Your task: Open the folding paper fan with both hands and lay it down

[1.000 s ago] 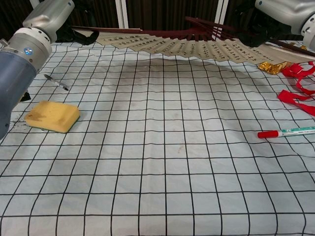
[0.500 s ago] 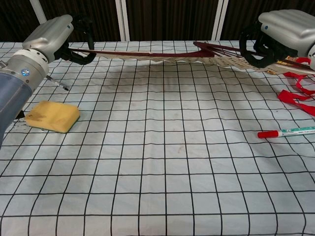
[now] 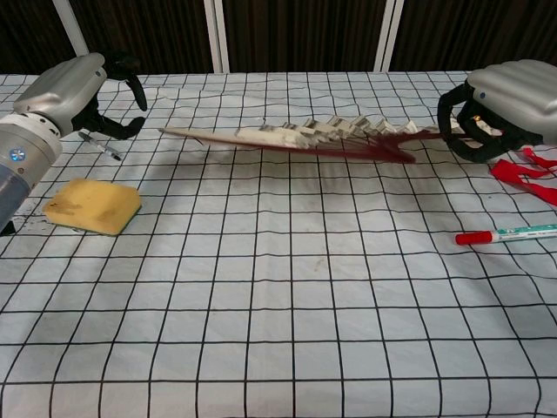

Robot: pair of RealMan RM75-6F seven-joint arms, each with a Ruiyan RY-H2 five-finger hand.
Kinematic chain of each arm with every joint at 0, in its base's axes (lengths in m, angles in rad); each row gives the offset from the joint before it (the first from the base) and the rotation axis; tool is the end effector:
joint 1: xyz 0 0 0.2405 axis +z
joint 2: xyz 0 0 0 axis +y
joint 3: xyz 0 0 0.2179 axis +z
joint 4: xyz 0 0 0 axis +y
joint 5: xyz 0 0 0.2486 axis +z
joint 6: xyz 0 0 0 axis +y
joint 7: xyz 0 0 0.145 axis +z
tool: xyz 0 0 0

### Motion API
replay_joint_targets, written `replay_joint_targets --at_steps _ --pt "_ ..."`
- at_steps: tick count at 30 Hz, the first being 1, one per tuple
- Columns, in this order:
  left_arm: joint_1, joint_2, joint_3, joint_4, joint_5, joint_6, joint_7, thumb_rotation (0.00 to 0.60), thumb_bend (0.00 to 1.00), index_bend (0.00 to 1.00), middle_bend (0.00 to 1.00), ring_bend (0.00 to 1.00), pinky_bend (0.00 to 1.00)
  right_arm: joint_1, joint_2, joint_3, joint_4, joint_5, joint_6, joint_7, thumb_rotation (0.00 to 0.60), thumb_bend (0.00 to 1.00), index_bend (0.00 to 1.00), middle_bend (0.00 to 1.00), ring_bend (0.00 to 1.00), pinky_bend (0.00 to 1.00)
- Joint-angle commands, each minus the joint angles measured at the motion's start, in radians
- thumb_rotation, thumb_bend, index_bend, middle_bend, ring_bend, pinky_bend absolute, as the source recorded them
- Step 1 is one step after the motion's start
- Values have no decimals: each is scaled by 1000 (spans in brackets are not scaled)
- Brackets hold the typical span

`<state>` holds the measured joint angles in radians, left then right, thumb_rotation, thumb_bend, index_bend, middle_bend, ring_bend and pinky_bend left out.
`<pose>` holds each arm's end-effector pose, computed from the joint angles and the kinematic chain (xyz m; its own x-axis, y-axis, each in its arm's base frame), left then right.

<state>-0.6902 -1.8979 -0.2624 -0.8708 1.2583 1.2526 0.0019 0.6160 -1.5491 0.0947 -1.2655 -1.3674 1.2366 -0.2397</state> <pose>-0.1690 0.3701 -0.0493 0.2400 -0.0894 0.9667 0.9482 -0.1919 -0.2531 -0.1844 -0.3260 -0.0124 0.5331 0.0338 0.8454 -0.7855 -0.3513 0.5094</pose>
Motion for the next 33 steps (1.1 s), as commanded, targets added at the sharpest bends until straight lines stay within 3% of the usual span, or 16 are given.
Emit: replay_joint_targets --at_steps 1,10,12,17,20,24,33 --pt "19 16 13 -22 3 1 9 600 308 432 72 0 0 -19 8 -17 -27 -2 0 -31 600 270 476 697 822 735" --pt "80 88 52 -113 22 13 36 600 193 349 38 0 0 -79 34 -64 -116 -6 8 -126 600 132 253 528 693 622" --pt "98 116 60 -142 33 30 38 600 181 332 33 0 0 -96 45 -72 -146 2 11 -156 600 100 182 450 613 572" --pt "133 186 70 -217 59 69 42 600 162 300 22 0 0 -124 77 -86 -225 41 -2 -239 600 38 9 173 297 361" --pt "157 242 77 -276 81 103 48 600 143 281 18 0 0 -140 98 -93 -278 73 -7 -295 600 31 0 122 237 298" --pt "198 342 97 -375 117 147 64 600 99 246 7 0 0 -169 135 -103 -333 58 30 -323 600 31 0 107 221 296" --pt "312 567 165 -558 140 199 109 600 9 106 0 0 0 -268 257 -112 -391 20 145 -206 600 31 0 76 191 259"
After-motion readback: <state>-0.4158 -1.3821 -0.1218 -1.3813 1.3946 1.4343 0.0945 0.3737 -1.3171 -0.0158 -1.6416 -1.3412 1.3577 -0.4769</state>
